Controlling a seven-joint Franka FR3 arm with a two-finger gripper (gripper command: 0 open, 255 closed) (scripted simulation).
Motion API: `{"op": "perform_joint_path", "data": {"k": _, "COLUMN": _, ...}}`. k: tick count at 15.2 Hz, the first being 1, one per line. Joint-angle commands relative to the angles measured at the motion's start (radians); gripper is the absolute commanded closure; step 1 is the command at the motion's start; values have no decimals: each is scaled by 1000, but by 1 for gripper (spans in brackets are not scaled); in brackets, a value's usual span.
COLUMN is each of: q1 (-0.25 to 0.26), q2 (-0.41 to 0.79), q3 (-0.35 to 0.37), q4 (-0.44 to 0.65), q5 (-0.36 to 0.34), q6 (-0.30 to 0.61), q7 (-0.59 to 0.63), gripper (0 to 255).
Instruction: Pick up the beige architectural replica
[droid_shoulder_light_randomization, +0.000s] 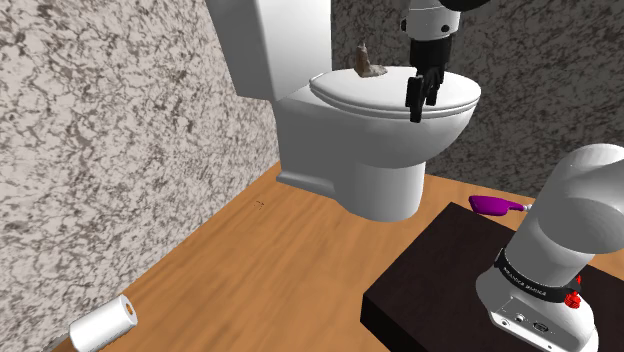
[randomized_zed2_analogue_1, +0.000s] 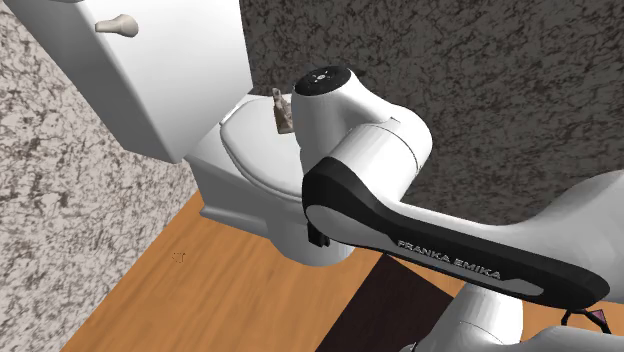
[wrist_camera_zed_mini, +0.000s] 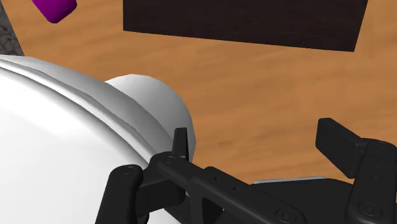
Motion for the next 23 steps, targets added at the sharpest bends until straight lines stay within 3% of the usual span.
{"op": "perform_joint_path", "data": {"k": 1, "q1": 0, "q2": 0, "q3": 0, "q4": 0, "q5": 0, "q6": 0, "q7": 0, "gripper": 0}}
{"op": "perform_joint_path", "data": {"k": 12, "q1": -91, "q2": 415, "q3": -10, "q4": 407, "q5": -37, "q6": 31, "q7": 141, "gripper": 0}}
{"op": "perform_joint_path", "data": {"k": 23, "q1": -151, "q2": 824, "q3": -50, "q4": 963, "q5": -63, "q6": -92, "q7": 251, "gripper": 0}}
